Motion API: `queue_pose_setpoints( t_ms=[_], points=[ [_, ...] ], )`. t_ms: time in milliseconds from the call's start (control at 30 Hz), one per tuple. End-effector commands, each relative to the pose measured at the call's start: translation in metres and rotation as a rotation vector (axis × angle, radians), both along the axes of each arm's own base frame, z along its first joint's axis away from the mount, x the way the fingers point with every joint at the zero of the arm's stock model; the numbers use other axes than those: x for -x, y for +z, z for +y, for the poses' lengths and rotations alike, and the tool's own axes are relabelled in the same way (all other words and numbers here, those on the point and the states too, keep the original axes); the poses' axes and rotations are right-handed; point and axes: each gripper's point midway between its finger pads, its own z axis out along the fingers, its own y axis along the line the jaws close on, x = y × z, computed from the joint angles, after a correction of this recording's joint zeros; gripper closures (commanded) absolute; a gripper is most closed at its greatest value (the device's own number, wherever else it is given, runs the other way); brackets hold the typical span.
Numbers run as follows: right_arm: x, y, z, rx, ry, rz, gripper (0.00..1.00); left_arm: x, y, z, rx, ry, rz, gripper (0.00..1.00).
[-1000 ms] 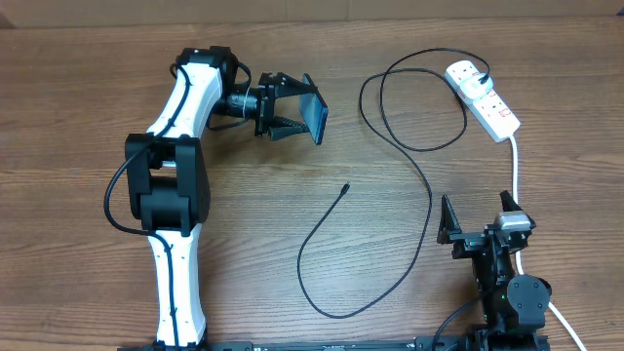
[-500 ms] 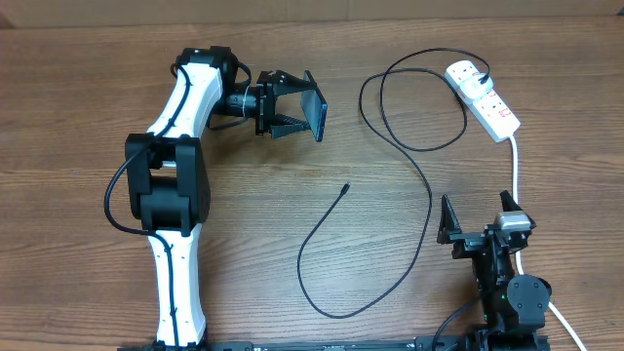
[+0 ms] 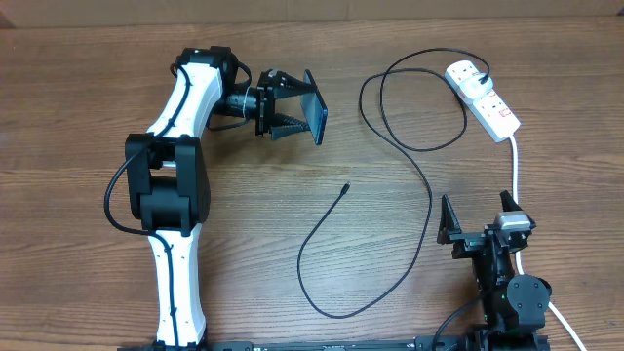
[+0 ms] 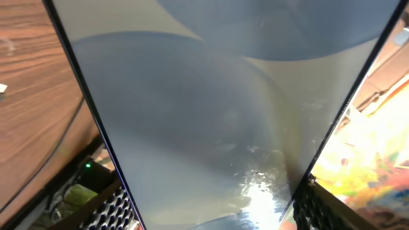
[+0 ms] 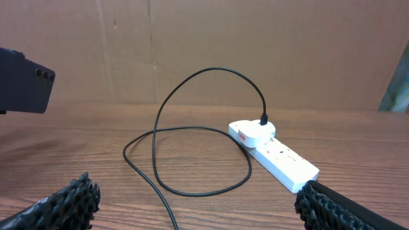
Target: Plug charger to phone and switch on socket
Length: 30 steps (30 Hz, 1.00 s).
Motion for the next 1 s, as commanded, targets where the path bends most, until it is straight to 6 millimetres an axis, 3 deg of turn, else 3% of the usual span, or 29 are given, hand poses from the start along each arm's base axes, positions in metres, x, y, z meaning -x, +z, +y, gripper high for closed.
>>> queue_pose_setpoints(
  t_ms=[0, 267, 533, 967],
  points=[
    [0.000, -0.001, 0.000, 0.004, -0.002, -0.008, 0.00, -0.001, 0.002, -0.003, -0.010, -0.016, -0.072, 0.37],
    [0.000, -0.001, 0.000, 0.005, -0.002, -0.008, 0.00, -0.001, 0.000, -0.003, -0.003, -0.031, -0.198, 0.39],
    [0.000, -0.001, 0.000, 0.004, -0.002, -0.008, 0.00, 0.010, -0.041, 0.009, -0.249, -0.117, -0.223, 0.41],
    [0.000, -0.001, 0.000, 0.004, -0.002, -0.008, 0.00, 0.024, -0.071, 0.013, -0.511, -0.245, -0.298, 0.43]
  ],
)
